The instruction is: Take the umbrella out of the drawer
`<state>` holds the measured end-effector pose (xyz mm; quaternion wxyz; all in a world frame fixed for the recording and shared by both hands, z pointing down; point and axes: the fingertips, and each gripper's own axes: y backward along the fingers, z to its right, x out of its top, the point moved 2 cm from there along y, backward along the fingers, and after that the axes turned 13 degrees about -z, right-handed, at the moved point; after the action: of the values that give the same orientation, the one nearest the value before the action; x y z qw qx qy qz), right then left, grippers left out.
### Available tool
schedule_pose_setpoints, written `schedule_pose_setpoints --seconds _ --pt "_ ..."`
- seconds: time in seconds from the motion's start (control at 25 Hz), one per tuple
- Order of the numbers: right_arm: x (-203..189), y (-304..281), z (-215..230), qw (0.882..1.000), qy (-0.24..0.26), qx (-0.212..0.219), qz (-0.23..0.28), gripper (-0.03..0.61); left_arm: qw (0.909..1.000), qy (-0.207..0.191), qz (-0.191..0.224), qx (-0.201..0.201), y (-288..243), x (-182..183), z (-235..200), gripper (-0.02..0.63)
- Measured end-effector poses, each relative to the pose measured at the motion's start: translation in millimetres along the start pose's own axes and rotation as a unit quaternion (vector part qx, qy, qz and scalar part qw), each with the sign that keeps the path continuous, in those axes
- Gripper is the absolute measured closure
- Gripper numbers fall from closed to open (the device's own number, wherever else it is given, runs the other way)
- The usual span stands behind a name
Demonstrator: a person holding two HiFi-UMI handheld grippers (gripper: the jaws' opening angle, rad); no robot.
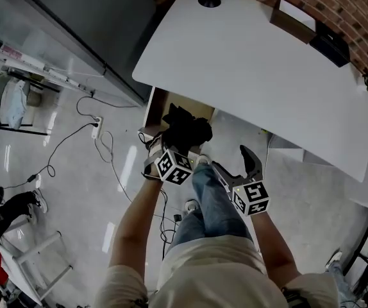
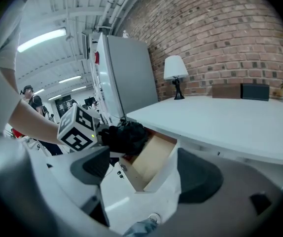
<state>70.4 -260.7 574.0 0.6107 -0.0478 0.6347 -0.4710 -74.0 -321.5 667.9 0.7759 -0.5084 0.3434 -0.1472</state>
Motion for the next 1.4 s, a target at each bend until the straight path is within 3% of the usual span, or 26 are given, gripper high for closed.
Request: schedule_pose_setpoints --seconds 0.36,0.44,0.64,0.8,1.04,1.4 --pt "2 50 -46 0.999 0.046 -0.016 0.014 0.175 0.9942 0.093 0.053 0.008 95 -35 30 0.368" --pt "-1 63 -59 0.998 0.05 -0.022 0.018 0.278 0.991 0.117 0.063 0.008 116 -46 37 0.368" --pt "0 98 -84 0.996 0.06 -0.047 0.039 0.443 0.9825 0.161 0.093 0.012 169 -68 51 0.368" --pt "1 126 -102 0.994 0.069 -0.057 0.063 0.526 0.9743 0.188 0.123 0.014 209 -81 63 0.368" --pt "2 164 -125 0.99 0.08 -0.072 0.094 0.575 0.9661 0.202 0.158 0.029 263 -96 80 0.367" --pt "9 201 -156 0.983 0.092 -0.081 0.135 0.577 0.9556 0.202 0.209 0.047 323 -112 93 0.367"
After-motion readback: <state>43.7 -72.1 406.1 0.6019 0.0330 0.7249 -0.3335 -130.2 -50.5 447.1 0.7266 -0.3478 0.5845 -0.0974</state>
